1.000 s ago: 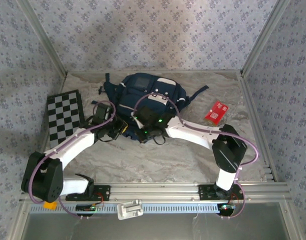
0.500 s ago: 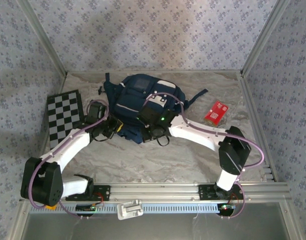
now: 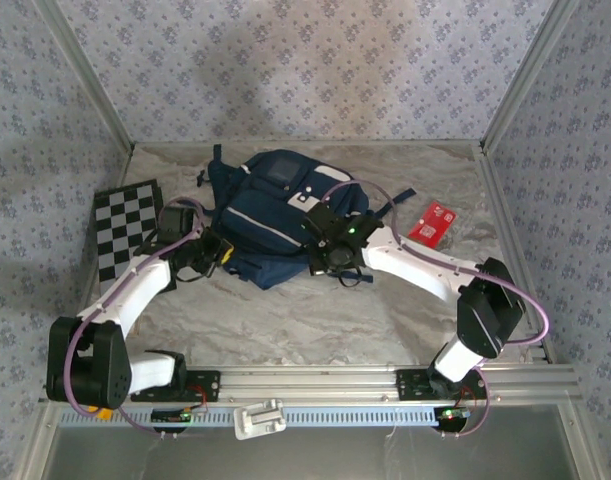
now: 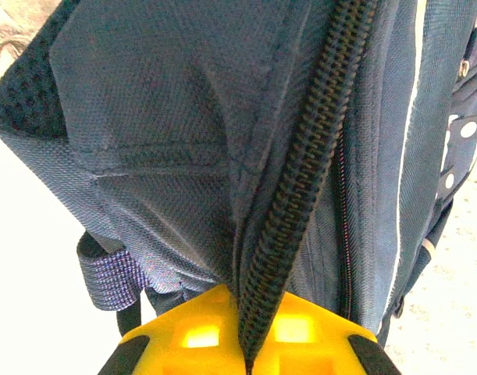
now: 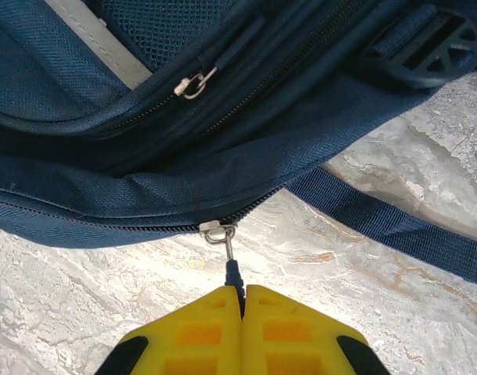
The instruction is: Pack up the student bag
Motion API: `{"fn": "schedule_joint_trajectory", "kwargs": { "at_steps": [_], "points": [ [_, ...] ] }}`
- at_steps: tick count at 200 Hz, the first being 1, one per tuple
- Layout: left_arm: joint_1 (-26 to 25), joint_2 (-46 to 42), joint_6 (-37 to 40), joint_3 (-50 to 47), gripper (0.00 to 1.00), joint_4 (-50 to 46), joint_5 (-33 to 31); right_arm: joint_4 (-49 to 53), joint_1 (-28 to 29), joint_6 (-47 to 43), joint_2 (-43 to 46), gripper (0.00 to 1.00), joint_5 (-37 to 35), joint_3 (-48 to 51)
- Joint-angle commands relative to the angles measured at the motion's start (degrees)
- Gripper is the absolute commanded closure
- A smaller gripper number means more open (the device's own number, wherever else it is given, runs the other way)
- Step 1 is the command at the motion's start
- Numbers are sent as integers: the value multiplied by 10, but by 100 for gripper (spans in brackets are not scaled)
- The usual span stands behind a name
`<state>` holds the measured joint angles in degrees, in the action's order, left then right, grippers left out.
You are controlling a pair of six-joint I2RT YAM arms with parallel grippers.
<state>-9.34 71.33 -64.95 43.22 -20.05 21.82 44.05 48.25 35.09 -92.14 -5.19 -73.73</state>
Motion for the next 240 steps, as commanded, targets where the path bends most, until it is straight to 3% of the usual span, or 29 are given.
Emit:
{"fn": "schedule_joint_trajectory", "kwargs": {
  "at_steps": [1, 63, 86, 125, 141, 162, 199, 240],
  "points": [
    [29, 5, 26, 44, 100, 17, -33, 53, -41, -22, -16, 100, -43, 14],
    [67, 9, 65, 40, 100, -17, -45, -80, -150, -85, -40, 100, -122, 49],
    [72, 20, 79, 48, 100, -15, -32, -88, -150, -106, -55, 100, -139, 40],
    [68, 9, 103, 49, 100, -6, 24, -92, -117, -124, -27, 97, -47, 29],
    [61, -2, 114, 48, 87, -16, 38, -85, -103, -120, -21, 91, -26, 27],
    [62, -35, 127, 46, 72, -55, 0, -58, -106, -106, -34, 85, 0, 9],
    [48, -75, 105, 38, 67, -65, -9, -42, -88, -122, -54, 76, -6, -21],
    [-26, -104, 1, 6, 61, -11, -43, -84, -70, -126, -78, 63, 9, 2]
  ]
}}
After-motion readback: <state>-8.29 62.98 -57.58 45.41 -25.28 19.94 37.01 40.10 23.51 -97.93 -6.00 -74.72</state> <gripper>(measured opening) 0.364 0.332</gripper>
